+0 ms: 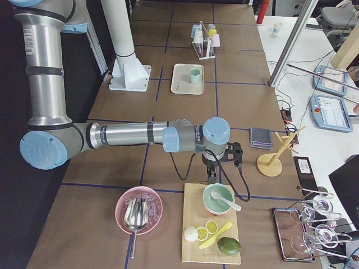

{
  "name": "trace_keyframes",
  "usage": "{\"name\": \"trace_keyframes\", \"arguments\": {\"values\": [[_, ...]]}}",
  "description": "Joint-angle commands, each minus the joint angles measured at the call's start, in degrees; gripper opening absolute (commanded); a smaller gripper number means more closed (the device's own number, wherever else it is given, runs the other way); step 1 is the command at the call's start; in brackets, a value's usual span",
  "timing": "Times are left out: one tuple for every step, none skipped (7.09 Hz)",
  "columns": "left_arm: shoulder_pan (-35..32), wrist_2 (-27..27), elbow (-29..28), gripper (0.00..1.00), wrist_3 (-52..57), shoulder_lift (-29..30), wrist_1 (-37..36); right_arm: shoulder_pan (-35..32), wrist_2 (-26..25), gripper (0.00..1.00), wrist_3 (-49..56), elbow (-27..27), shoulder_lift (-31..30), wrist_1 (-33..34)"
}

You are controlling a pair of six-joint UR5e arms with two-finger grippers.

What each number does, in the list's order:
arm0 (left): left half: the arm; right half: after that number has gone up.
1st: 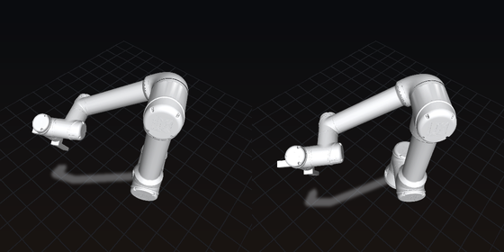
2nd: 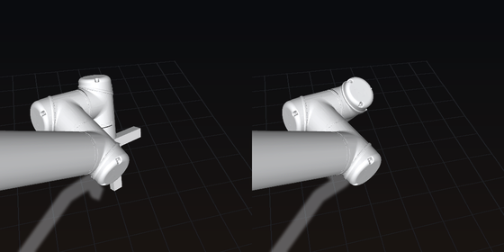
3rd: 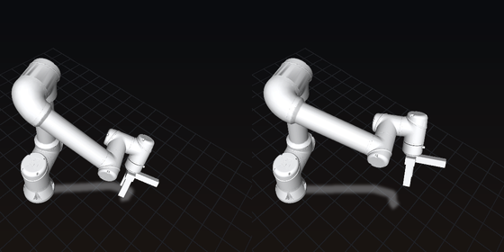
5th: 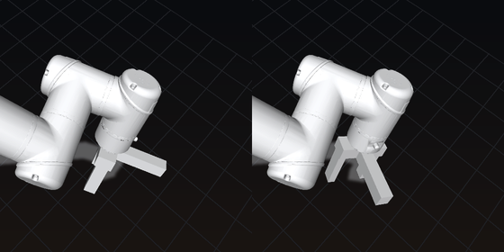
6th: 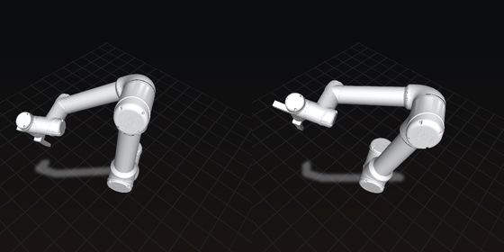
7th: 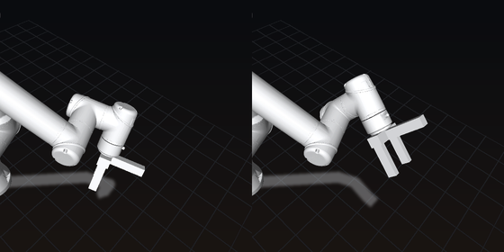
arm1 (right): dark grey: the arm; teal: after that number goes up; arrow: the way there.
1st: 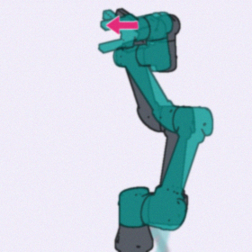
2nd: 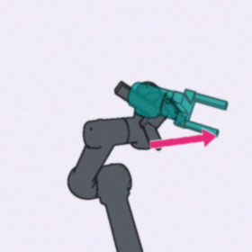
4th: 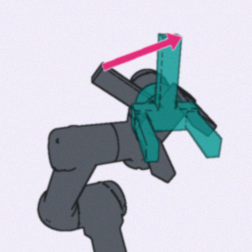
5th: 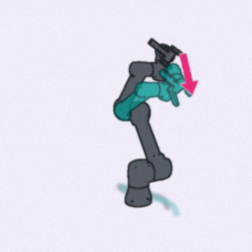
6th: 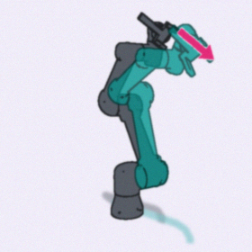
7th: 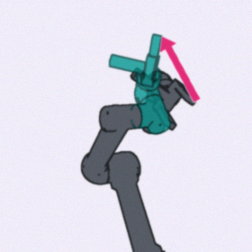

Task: Pick up and place green cup on tray

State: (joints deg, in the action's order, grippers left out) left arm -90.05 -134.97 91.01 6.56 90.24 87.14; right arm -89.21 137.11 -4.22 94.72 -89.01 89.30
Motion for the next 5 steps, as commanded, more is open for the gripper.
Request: {"name": "trace_keyframes", "arguments": {"values": [[-0.04,1.38,-0.22,1.0,-0.15,0.2,-0.21,0.0,0.0,1.0,0.0,-0.15,-0.11,0.0],[-0.04,1.2,-0.13,1.0,-0.15,0.37,-0.21,-0.09,0.0,1.0,0.0,-0.24,-0.11,0.0],[-0.04,1.03,-0.31,1.0,-0.06,0.38,-0.04,-0.09,-0.09,1.0,0.0,-0.41,-0.55,0.0],[0.05,1.02,0.04,1.0,-0.15,0.38,-0.12,-0.61,-0.09,1.0,0.0,-0.5,-0.73,0.09],[-0.04,1.02,0.04,1.0,-0.06,0.38,-0.13,-0.96,0.0,1.0,0.09,-0.68,-1.16,0.09]]}}
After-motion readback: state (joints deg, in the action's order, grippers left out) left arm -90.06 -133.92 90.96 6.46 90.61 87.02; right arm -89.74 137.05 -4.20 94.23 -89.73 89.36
